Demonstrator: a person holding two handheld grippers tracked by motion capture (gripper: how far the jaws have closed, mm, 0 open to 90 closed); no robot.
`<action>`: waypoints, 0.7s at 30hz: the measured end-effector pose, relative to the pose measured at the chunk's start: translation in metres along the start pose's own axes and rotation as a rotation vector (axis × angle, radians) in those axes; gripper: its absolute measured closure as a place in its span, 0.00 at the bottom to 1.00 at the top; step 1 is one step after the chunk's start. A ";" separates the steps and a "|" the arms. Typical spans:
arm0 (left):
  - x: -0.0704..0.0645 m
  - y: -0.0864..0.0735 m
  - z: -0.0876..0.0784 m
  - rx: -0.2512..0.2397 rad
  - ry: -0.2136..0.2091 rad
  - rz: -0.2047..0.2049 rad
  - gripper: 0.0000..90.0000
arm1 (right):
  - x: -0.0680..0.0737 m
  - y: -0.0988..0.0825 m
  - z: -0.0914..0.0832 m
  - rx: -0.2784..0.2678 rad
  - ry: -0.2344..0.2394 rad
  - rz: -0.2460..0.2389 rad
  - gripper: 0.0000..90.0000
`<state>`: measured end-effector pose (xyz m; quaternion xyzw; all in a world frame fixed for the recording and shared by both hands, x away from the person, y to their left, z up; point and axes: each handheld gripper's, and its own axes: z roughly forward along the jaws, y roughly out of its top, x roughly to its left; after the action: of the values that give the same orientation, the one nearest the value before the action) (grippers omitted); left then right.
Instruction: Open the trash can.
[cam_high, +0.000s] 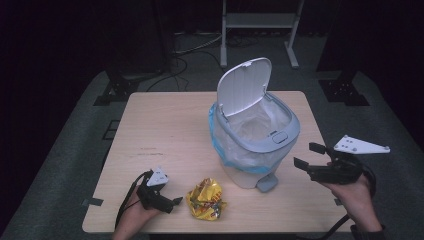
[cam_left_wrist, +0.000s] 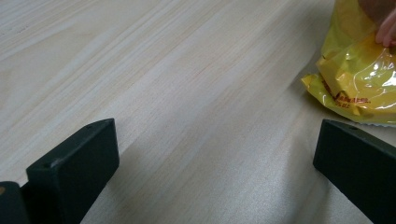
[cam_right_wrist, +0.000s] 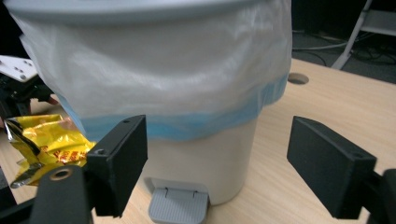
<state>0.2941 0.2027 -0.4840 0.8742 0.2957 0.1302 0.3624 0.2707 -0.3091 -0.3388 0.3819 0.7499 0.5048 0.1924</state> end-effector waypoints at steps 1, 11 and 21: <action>0.000 0.000 0.000 0.001 0.000 0.000 0.00 | -0.001 -0.003 0.002 0.006 -0.001 0.002 0.21; 0.000 0.000 0.000 0.001 0.000 0.000 0.00 | -0.006 -0.029 0.014 0.064 -0.011 0.028 0.19; 0.000 0.000 0.000 -0.002 0.000 -0.003 0.00 | -0.009 -0.058 0.032 0.143 -0.030 0.047 0.18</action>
<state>0.2941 0.2024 -0.4841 0.8733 0.2969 0.1299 0.3637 0.2761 -0.3081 -0.4056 0.4198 0.7719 0.4485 0.1638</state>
